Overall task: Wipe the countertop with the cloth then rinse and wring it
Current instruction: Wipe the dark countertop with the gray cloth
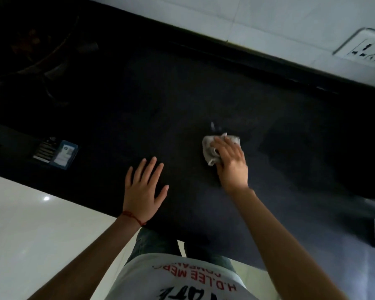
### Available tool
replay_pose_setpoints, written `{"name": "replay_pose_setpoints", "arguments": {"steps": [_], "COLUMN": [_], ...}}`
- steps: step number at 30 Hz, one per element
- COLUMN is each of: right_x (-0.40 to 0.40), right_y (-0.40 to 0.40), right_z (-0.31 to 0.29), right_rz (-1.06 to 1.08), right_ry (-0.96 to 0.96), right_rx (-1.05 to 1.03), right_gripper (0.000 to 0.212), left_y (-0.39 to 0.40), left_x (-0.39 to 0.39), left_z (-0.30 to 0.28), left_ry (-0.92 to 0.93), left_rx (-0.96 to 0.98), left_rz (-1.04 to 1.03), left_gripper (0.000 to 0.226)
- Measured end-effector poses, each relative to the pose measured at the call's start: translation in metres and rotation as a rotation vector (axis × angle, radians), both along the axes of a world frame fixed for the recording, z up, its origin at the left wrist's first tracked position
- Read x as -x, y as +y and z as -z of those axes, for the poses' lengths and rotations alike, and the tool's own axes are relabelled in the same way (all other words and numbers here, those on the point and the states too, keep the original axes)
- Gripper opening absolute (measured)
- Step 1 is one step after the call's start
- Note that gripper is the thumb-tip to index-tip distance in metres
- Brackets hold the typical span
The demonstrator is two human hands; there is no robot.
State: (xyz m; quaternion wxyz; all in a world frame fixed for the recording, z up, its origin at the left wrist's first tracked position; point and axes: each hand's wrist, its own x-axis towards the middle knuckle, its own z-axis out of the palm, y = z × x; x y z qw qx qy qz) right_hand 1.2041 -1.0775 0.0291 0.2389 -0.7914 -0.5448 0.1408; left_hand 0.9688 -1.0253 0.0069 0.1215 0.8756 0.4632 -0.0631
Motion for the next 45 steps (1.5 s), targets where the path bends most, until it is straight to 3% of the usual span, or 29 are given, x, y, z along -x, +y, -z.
{"name": "replay_pose_setpoints", "arguments": {"steps": [3, 6, 10, 13, 19, 23, 26, 30, 32, 33, 37, 38, 42, 44, 45], "right_x": [-0.017, 0.0, 0.057, 0.043, 0.01, 0.074, 0.051, -0.013, -0.001, 0.016, 0.037, 0.018, -0.059, -0.039, -0.018], "right_y": [0.057, 0.062, -0.002, 0.008, 0.104, 0.048, 0.047, 0.095, 0.103, 0.101, 0.08, 0.084, 0.096, 0.096, 0.095], "right_z": [-0.002, -0.001, 0.001, 0.003, -0.001, 0.005, 0.004, 0.002, 0.001, 0.001, 0.003, 0.002, 0.002, 0.001, 0.002], "right_rz": [0.148, 0.199, -0.028, -0.103, 0.217, -0.118, -0.301, 0.192, 0.332, 0.282, -0.241, -0.208, 0.405, 0.461, 0.386], "right_ry": [0.037, 0.063, 0.027, -0.002, 0.053, -0.012, -0.049, -0.015, 0.002, 0.019, -0.069, -0.068, -0.024, 0.006, 0.015], "right_rx": [0.034, 0.038, -0.023, -0.016, 0.02, -0.074, -0.041, 0.041, 0.046, 0.025, -0.02, -0.023, 0.047, 0.026, -0.006], "right_gripper": [0.048, 0.048, 0.046, 0.043, 0.044, 0.038, 0.038, 0.042, 0.043, 0.042, 0.039, 0.038, 0.041, 0.042, 0.041], "left_y": [0.002, 0.003, 0.013, 0.028, 0.036, 0.036, 0.036, 0.036, 0.035, 0.035, 0.028, 0.025, 0.016, 0.016, 0.016], "left_x": [-0.001, 0.0, 0.016, 0.032, 0.038, 0.039, 0.039, 0.04, 0.037, 0.035, 0.026, 0.024, 0.018, 0.017, 0.017], "left_z": [-0.003, -0.007, -0.01, -0.01, -0.005, -0.003, -0.002, -0.003, -0.005, -0.006, -0.008, -0.008, -0.004, -0.003, -0.002], "left_ry": [-0.007, -0.041, -0.077, -0.04, 0.009, 0.008, 0.011, 0.024, 0.03, 0.033, 0.017, 0.009, -0.021, -0.012, -0.004], "left_rx": [-0.015, -0.006, 0.012, 0.007, -0.003, -0.01, -0.017, -0.026, -0.033, -0.035, -0.037, -0.042, -0.034, -0.03, -0.031], "left_rz": [0.009, 0.027, 0.014, -0.024, 0.014, 0.008, 0.01, 0.02, 0.02, 0.015, 0.021, 0.052, 0.136, 0.14, 0.14], "left_gripper": [0.057, 0.057, 0.055, 0.058, 0.06, 0.06, 0.06, 0.062, 0.06, 0.059, 0.056, 0.055, 0.055, 0.055, 0.055]}}
